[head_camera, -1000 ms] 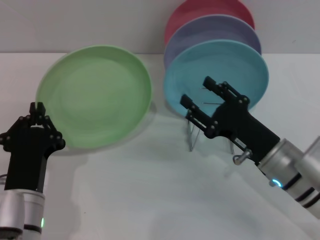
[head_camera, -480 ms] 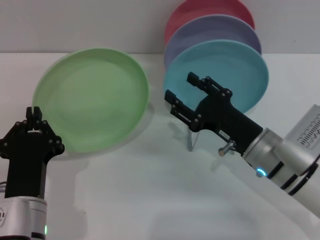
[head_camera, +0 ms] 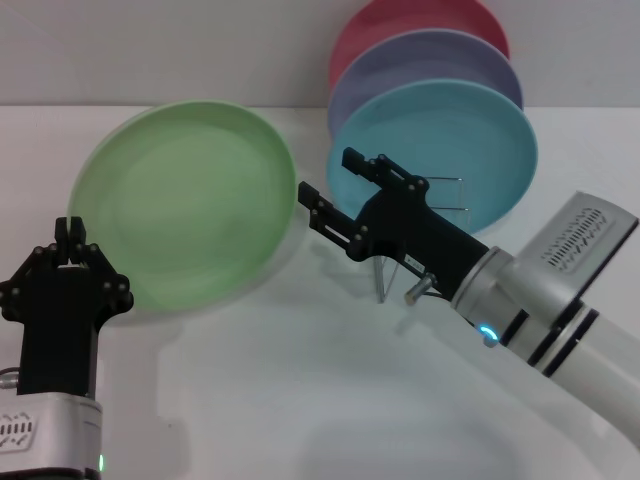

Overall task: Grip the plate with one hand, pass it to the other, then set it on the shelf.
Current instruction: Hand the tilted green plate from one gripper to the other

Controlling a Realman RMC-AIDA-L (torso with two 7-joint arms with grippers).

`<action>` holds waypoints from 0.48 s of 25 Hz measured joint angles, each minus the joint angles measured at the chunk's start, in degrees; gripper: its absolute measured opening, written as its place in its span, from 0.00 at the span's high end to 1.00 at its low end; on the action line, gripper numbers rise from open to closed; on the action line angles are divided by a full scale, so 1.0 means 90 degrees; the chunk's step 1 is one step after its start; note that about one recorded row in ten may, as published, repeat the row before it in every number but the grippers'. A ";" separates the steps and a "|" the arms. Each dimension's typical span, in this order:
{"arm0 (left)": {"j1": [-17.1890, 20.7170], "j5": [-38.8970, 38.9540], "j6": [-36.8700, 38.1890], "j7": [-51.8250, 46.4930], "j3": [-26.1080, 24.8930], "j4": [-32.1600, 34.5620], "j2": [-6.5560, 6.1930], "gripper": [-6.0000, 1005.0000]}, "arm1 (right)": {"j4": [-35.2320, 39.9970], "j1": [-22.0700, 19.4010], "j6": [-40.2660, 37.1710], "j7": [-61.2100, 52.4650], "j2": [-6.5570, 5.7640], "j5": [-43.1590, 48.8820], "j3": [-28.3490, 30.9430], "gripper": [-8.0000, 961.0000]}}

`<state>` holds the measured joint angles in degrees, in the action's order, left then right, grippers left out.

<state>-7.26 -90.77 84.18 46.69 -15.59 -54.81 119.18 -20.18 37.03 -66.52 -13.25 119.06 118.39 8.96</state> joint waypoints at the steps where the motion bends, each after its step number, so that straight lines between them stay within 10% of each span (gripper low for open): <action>1: 0.0002 0.0055 0.0038 0.0122 0.0046 -0.0065 0.0000 0.90 | -0.0030 0.0019 0.0055 0.0002 0.0000 0.0000 0.0024 0.28; 12: -0.0010 0.0165 0.0393 0.0552 0.0344 -0.0193 -0.0001 0.89 | -0.0323 0.0223 0.0792 0.0008 0.0004 0.0000 0.0231 0.30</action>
<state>-7.35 -89.29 87.71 51.65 -12.50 -56.54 119.18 -23.09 39.04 -59.40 -13.18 119.09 118.39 11.04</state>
